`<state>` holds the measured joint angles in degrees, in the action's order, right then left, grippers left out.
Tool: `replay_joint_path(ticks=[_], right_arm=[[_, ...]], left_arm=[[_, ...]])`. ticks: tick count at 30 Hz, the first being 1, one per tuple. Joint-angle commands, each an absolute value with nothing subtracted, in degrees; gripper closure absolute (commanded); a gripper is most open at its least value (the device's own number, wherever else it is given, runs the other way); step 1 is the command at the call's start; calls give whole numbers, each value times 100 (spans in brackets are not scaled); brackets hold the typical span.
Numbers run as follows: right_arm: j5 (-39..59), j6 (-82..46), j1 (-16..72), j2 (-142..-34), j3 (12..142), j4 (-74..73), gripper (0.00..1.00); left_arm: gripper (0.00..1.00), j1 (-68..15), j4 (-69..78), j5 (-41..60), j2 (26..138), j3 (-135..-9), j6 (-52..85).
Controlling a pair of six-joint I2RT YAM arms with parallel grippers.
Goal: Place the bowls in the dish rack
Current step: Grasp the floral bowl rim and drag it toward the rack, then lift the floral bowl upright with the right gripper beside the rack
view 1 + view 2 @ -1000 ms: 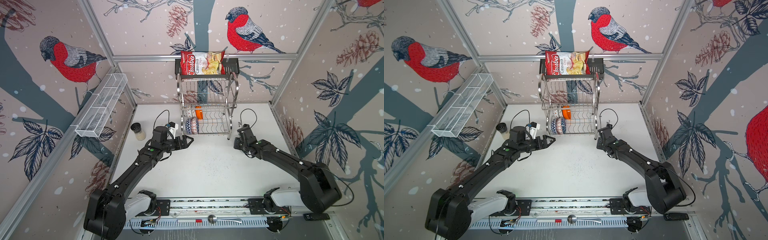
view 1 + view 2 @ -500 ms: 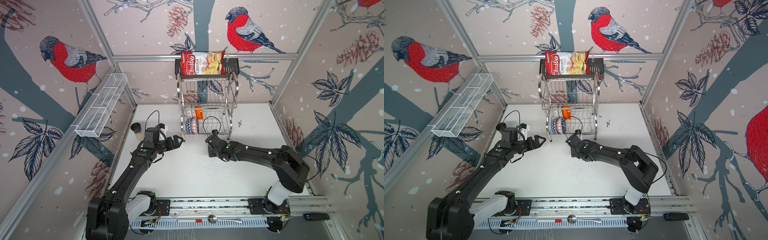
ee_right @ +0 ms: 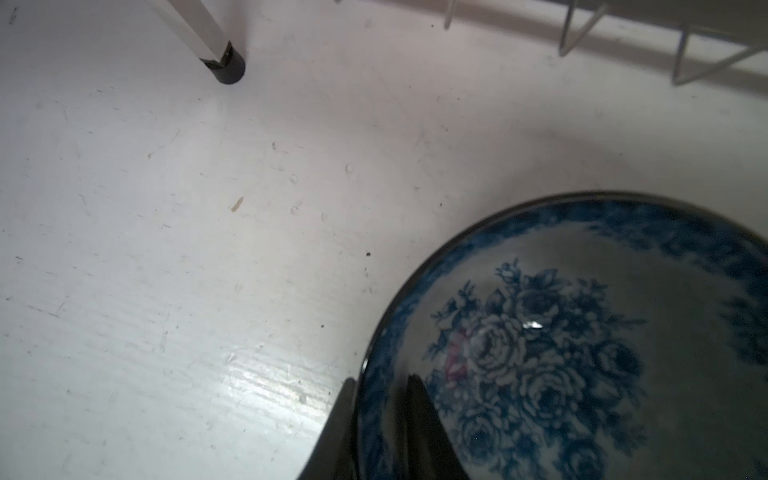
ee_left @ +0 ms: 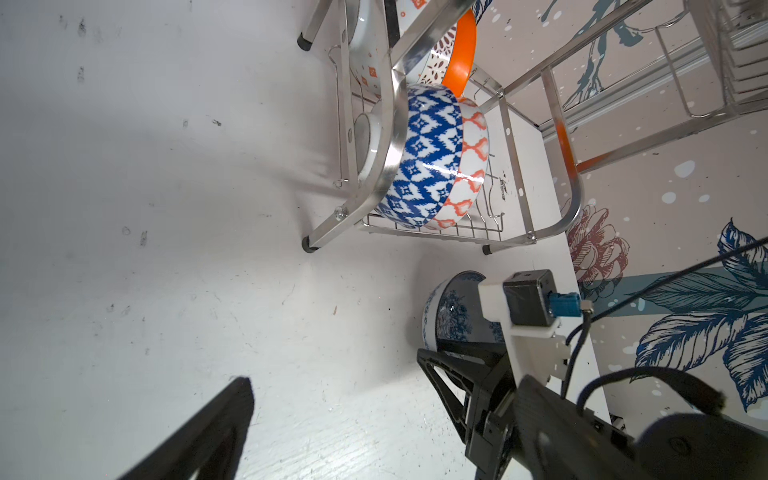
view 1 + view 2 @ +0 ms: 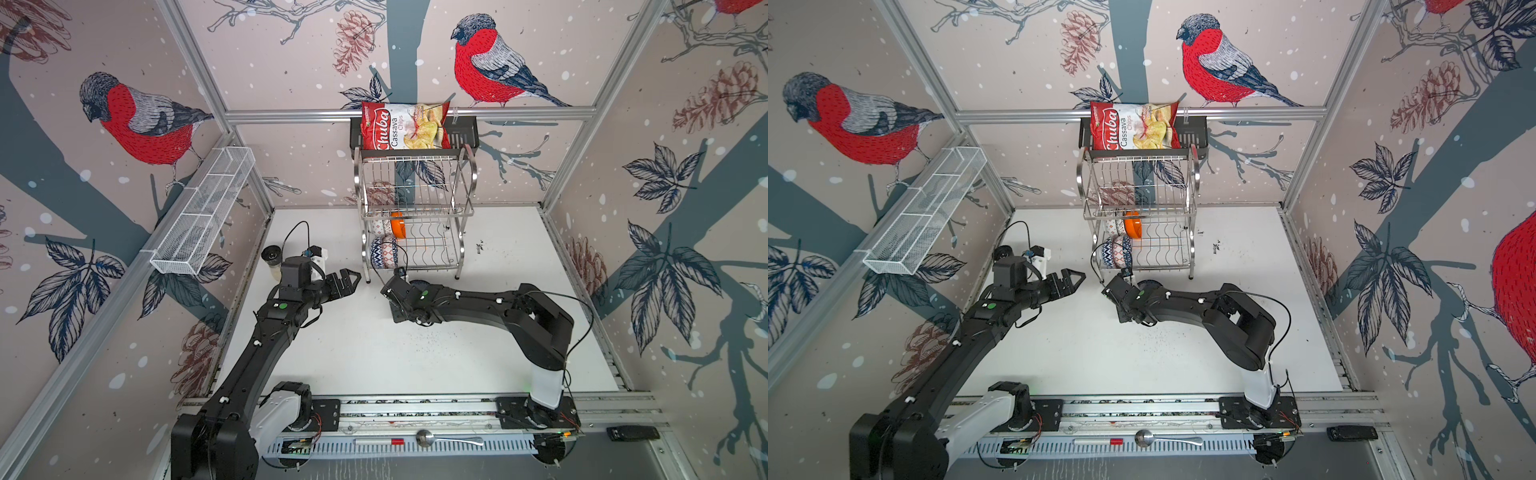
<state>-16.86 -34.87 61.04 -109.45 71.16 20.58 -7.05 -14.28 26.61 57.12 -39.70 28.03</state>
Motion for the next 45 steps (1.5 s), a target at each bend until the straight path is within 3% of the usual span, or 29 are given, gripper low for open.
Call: replay_joint_path(ticks=[1, 4, 14, 19, 21, 22, 29, 36, 40, 45], right_arm=[[-1488, -3464, 6131, -10902, 7134, 2328, 72], [-1480, -3352, 6136, -10789, 7140, 2298, 70], [-1450, -3006, 6070, -10645, 7542, 2380, 45], [-1486, -2940, 6047, -10493, 7532, 2320, 21], [-1519, -2879, 6046, -10416, 7558, 2356, 3], [-1549, -2866, 6047, -10385, 7568, 2394, 0], [-1502, -2968, 6042, -9981, 6989, 2153, 1], [-1635, -2887, 6053, -10329, 7053, 2094, 0], [-1804, -2804, 6099, -10686, 7285, 2185, 14], [-2166, -2663, 6160, -11116, 7649, 2486, 43]], left_arm=[[2, -694, -1336, 2448, 5617, -3947, 2698], [2, -694, -1336, 2434, 5704, -3946, 2712], [2, -675, -1407, 2383, 5950, -3984, 2760], [2, -660, -1430, 2436, 6012, -4000, 2764], [2, -659, -1444, 2359, 5972, -4002, 2770], [2, -657, -1439, 2339, 5962, -3999, 2761], [2, -580, -1458, 2374, 6015, -4002, 2767], [2, -580, -1427, 2442, 6114, -3999, 2785], [2, -580, -1499, 2408, 6043, -4026, 2788], [2, -580, -1466, 2348, 5914, -3997, 2775]])
